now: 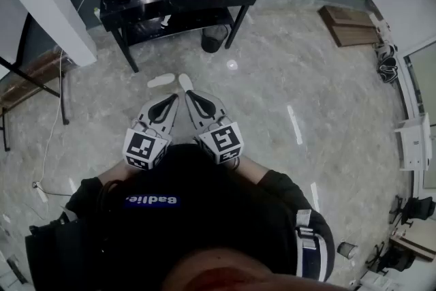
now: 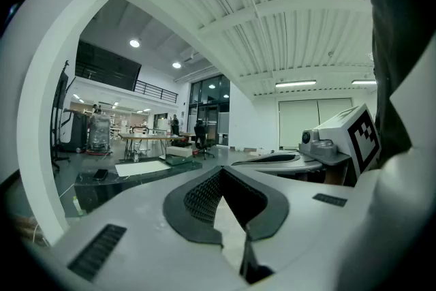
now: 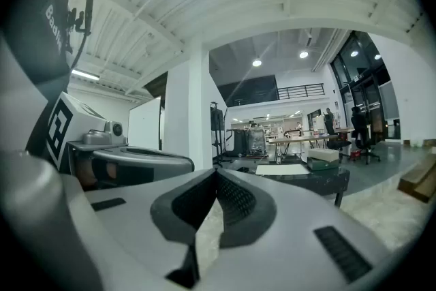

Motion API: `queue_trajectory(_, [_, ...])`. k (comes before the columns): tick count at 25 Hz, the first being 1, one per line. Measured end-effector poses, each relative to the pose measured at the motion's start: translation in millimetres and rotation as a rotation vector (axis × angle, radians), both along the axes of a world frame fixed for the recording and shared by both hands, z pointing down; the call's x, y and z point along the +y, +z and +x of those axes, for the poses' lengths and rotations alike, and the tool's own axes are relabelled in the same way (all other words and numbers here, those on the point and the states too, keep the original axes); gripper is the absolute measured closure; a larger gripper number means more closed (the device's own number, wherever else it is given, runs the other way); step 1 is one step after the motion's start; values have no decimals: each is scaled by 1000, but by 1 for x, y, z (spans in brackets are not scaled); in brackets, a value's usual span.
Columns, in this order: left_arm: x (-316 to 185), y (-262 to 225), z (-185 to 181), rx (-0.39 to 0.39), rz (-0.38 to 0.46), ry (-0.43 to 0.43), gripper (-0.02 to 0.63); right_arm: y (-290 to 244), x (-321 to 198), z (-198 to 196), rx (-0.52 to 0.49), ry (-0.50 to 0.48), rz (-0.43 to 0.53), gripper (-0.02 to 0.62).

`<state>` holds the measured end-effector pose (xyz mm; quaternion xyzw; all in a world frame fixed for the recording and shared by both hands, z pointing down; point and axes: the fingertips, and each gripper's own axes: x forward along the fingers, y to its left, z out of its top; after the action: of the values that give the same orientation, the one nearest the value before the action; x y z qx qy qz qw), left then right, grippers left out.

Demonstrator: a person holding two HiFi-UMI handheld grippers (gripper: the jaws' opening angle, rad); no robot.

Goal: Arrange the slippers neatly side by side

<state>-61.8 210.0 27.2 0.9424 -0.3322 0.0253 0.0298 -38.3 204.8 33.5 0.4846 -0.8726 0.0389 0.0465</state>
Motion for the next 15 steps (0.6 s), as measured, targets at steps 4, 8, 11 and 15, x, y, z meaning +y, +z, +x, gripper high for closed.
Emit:
queue_trajectory(4, [2,-1,0,2,0,-1,606,0,2,0,5,-1,1,596])
queue_trajectory(8, [3,-1,0,0,1,-3,606,0,4,1,2,0,1,595])
queue_trajectory(11, [3,0,0,-3,0,-4,606,1,2,1,0,-1,-1,595])
queue_trajectory(15, [3,0,1,-4,-3,-2,606,0,2,3,-5,1,-1,596])
